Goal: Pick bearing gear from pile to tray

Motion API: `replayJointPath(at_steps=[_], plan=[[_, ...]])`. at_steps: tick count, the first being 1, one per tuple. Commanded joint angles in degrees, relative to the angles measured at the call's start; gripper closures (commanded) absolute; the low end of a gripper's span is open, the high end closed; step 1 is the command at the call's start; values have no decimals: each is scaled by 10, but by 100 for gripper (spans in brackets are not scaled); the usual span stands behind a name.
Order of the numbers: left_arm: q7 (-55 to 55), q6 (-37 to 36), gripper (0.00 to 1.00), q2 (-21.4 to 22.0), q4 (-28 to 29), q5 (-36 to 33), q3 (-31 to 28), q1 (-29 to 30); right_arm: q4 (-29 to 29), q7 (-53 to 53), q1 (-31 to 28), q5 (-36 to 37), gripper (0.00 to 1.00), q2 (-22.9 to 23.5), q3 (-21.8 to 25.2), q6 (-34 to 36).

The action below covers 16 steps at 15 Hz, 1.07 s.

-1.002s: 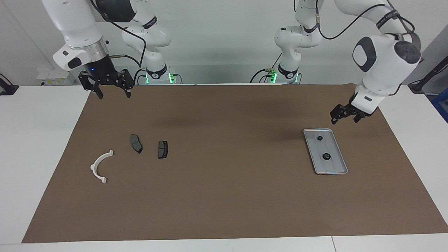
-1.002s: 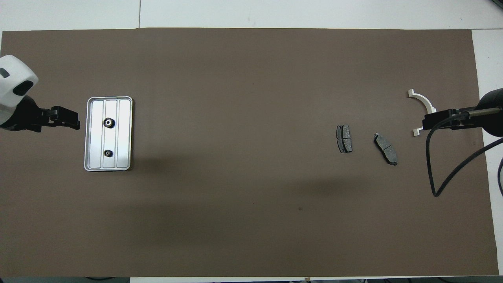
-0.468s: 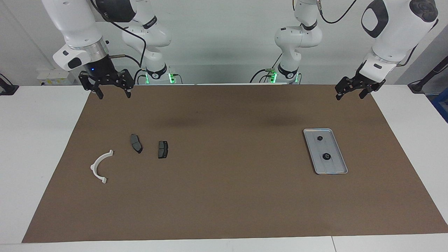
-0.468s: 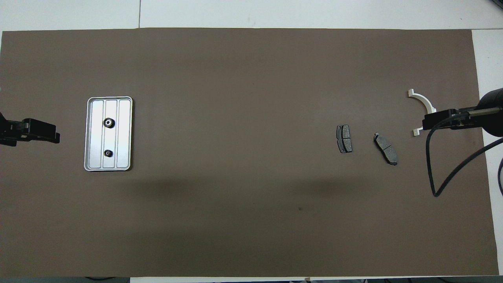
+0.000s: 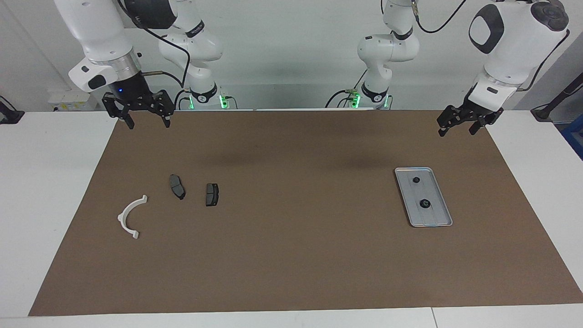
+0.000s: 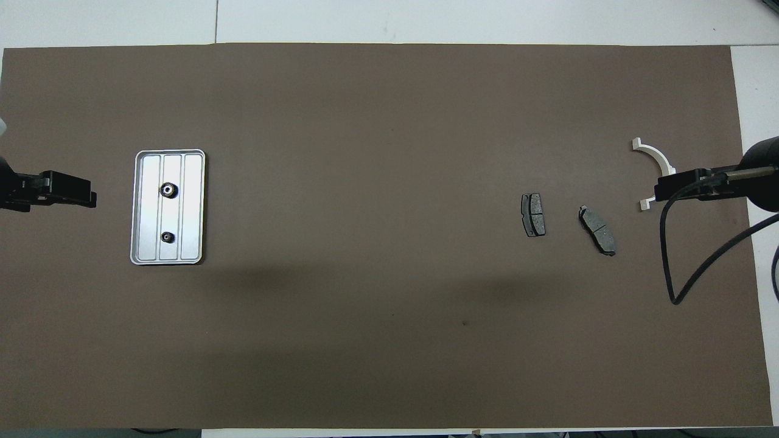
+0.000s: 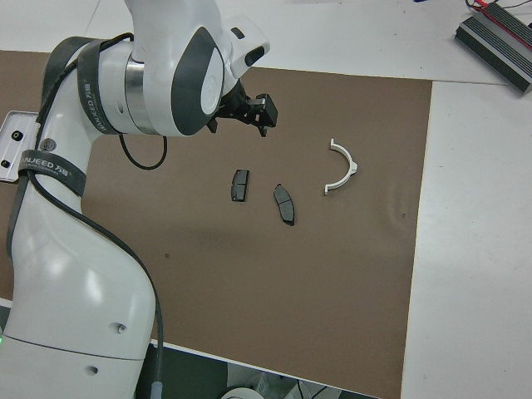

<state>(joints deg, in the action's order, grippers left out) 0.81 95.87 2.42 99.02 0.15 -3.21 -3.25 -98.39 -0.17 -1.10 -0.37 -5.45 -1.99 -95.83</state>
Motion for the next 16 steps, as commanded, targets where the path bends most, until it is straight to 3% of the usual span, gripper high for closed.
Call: replayJointPath(at_steps=[1,16], plan=[[4,-25,0,-10,-24,0,19,18,0,3,-9,-14,0,-3,-5,0],[-1,-50,0,-8,-29,7,28,22,0,1,-9,-14,0,-3,-5,0]])
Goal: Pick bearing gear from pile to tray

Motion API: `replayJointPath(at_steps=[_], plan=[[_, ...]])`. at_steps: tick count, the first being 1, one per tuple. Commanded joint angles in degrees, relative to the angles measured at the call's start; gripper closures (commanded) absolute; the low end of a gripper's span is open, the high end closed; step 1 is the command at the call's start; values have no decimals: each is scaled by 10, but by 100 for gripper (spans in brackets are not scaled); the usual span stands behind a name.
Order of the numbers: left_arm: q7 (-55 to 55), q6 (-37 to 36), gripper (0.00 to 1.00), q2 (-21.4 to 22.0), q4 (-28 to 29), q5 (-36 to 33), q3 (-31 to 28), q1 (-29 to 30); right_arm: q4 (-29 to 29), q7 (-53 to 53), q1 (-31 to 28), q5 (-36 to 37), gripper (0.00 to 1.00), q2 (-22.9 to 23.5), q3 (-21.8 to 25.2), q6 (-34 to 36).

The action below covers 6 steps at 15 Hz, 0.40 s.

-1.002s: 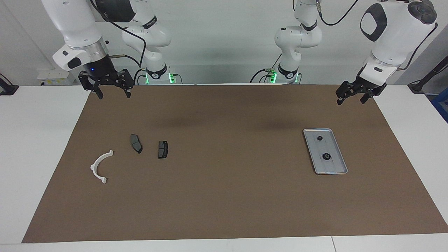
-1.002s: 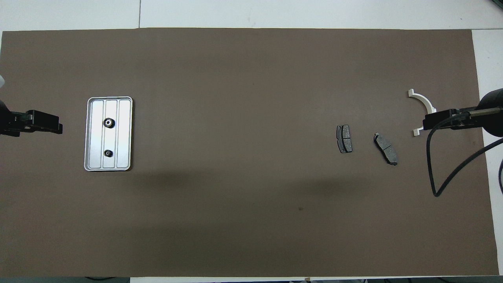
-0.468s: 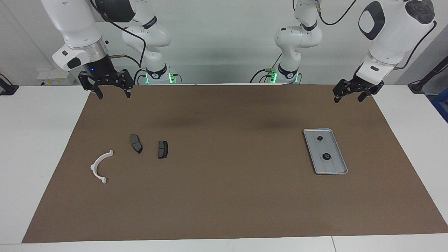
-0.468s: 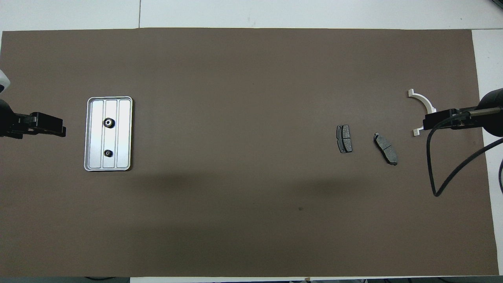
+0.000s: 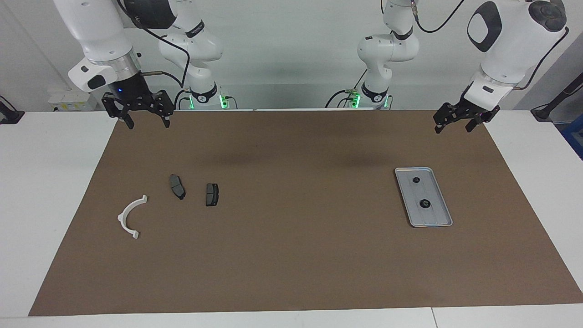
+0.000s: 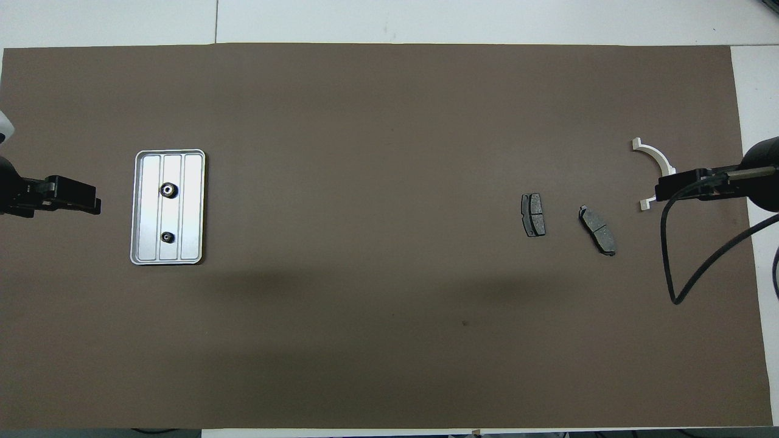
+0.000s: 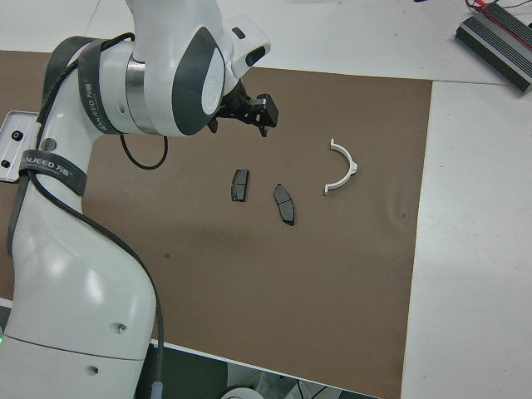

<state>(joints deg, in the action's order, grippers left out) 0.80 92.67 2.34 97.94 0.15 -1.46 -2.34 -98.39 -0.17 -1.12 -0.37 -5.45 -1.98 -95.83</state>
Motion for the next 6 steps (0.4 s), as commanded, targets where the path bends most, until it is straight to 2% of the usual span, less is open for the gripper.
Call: replayJointPath(at_steps=[1,6], plan=[[-1,-24,0,-7,-24,7,10,13,0,1,-9,-14,0,-3,-5,0],[-1,-34,0,-8,-37,7,11,13,0,1,-9,-14,0,-3,-5,0]])
